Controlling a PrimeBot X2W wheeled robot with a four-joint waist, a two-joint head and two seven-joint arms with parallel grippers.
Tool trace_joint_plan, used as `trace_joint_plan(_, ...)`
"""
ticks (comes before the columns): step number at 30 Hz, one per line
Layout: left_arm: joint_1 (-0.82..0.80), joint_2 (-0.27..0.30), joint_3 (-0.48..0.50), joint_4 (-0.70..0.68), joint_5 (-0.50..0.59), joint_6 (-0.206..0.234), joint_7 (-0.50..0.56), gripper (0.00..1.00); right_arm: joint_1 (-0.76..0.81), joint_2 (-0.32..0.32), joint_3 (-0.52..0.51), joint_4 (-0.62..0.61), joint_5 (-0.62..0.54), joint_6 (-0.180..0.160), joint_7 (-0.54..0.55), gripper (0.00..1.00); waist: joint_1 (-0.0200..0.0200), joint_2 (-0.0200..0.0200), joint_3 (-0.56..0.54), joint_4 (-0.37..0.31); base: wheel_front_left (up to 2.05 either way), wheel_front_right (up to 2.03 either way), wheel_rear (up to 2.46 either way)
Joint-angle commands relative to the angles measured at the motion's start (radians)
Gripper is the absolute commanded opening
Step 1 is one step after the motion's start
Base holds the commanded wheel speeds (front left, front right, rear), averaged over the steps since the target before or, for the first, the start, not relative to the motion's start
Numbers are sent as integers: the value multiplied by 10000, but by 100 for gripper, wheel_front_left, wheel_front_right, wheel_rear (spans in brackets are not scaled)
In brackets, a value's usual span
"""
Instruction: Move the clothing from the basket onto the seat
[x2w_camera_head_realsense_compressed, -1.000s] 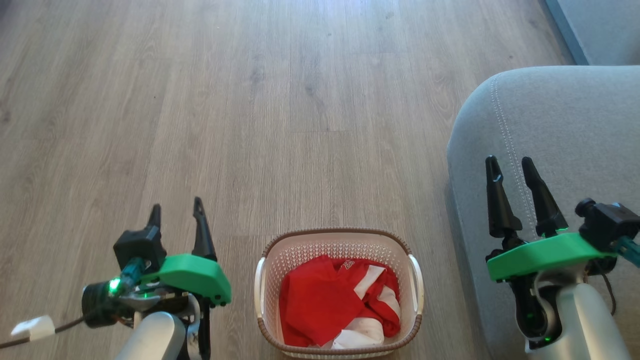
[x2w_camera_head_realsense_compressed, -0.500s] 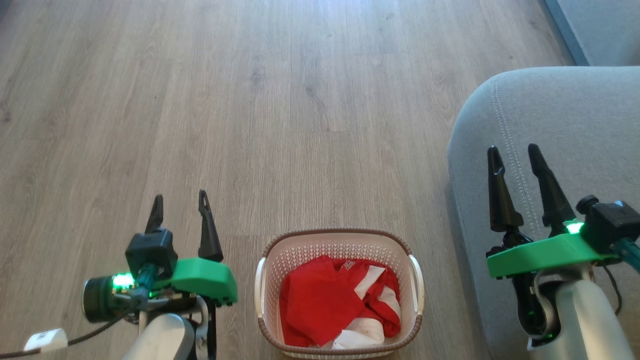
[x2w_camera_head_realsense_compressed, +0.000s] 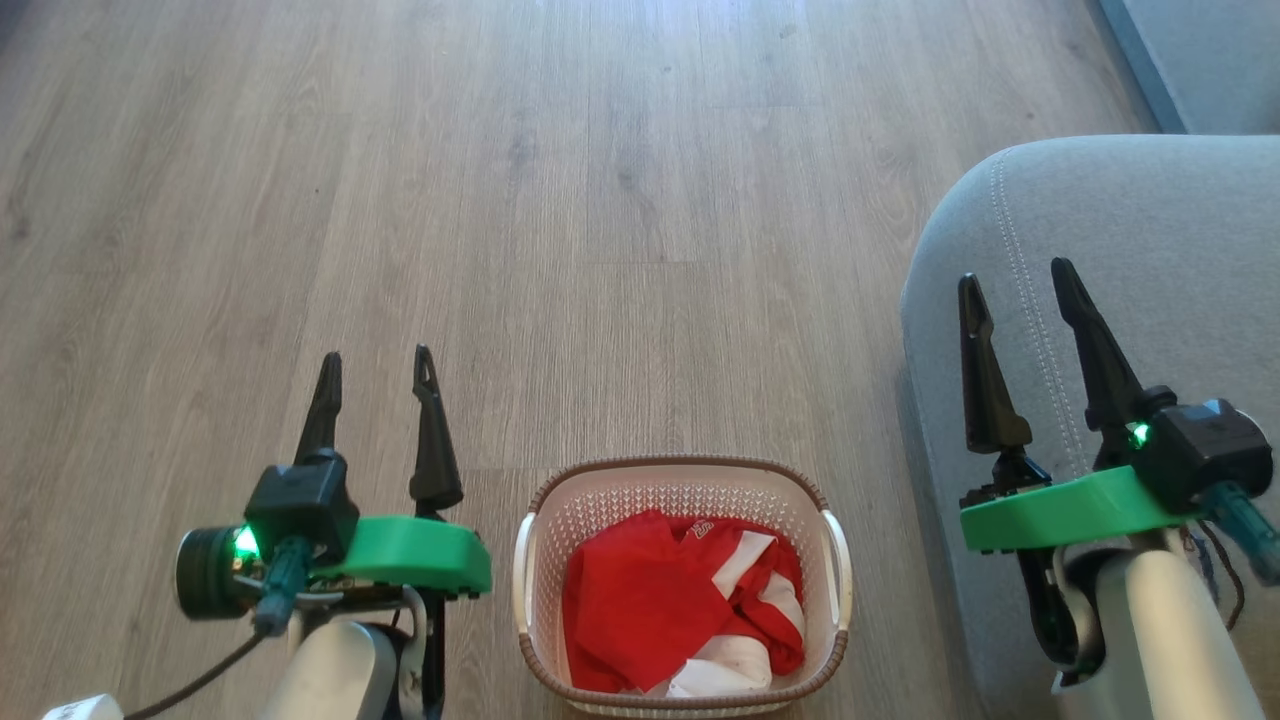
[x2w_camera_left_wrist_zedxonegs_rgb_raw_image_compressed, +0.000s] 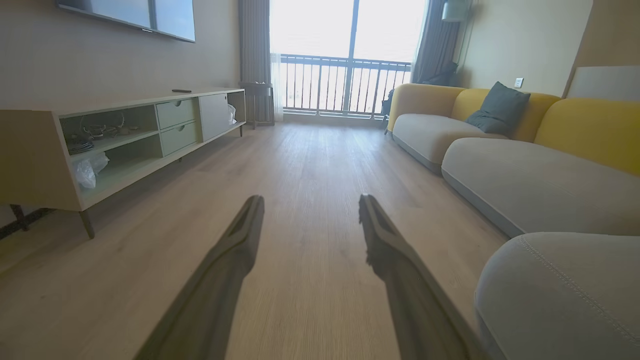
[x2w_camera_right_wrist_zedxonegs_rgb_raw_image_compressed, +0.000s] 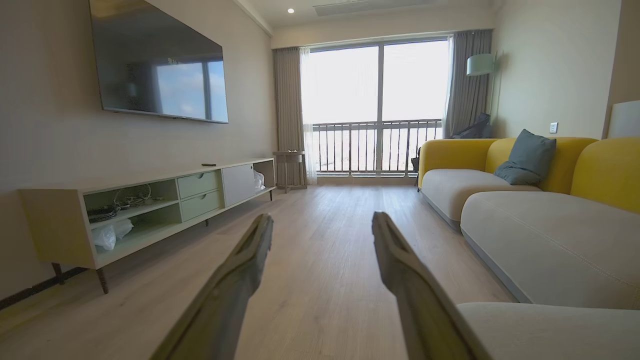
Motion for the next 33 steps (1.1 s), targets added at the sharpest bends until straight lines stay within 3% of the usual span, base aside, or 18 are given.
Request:
trace_joint_plan(1, -296, -147, 589, -407, 334, -441, -164, 100, -536, -80, 229, -327, -388, 70, -188, 100, 0, 0, -4, -16, 0, 0, 0)
trace_joint_plan(5, 78, -486, 1072, 169, 401, -1352, -281, 100, -451, -83, 243, -160, -675, 72, -306, 100, 0, 0, -53, -51, 0, 0, 0)
trace_joint_plan(6, 78, -486, 1072, 169, 401, -1352, -281, 100, -451, -83, 243, -160, -675, 72, -306, 100, 0, 0, -53, -51, 0, 0, 0)
trace_joint_plan(14, 313, -818, 1602, 1501, 559, -2601, -316, 100, -159, -84, 62, 1036, -162, 73, -341, 100, 0, 0, -160, -80, 0, 0, 0)
trace_joint_plan(22, 464, -923, 2088, 1766, 738, -2873, -316, 100, -107, -84, 111, 1592, -22, 73, -341, 100, 0, 0, -202, -78, 0, 0, 0)
trace_joint_plan(33, 454, -935, 2065, 1672, 602, -2702, -316, 100, -256, -83, 290, 1656, -170, 73, -341, 100, 0, 0, -137, -133, 0, 0, 0)
